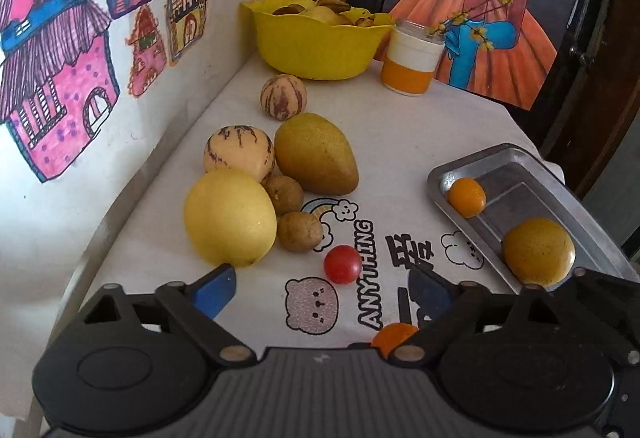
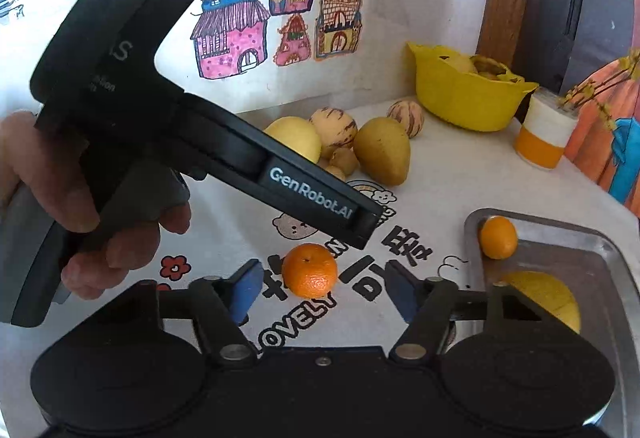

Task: Organize fruits
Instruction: 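Close the left tool on the cherry tomato while the right tool grasps the orange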

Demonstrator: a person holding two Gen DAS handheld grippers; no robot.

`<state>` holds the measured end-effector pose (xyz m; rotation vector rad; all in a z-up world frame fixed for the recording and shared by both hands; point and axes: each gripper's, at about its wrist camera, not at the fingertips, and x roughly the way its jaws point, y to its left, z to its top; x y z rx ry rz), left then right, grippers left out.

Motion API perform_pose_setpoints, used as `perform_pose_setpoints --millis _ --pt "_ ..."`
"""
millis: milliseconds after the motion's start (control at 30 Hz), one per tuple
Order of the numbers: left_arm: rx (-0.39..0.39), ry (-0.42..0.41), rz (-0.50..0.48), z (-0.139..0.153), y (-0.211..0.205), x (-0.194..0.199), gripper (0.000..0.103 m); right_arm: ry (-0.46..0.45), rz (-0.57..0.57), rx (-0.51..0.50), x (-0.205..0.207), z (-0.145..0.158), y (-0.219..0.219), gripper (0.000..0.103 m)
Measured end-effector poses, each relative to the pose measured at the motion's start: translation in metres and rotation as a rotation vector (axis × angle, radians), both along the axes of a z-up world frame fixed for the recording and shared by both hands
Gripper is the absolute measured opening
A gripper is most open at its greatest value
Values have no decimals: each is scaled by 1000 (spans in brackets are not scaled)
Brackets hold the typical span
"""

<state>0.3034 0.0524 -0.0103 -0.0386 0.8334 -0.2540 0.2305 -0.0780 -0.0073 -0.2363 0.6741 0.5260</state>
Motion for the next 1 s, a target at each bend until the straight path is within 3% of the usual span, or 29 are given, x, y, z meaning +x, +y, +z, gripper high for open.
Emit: perform_pose_setpoints --millis 133,500,767,1000 --pt "7 6 -12 -1 -3 -1 75 17 3 11 2 -4 1 57" --pt "-18 25 18 -7 -11 8 58 35 11 31 5 -8 0 49" --pt "-19 27 29 -7 -13 11 31 45 14 43 5 -9 1 40" --pt "-27 31 33 -7 -13 13 23 52 14 54 6 -9 -1 35"
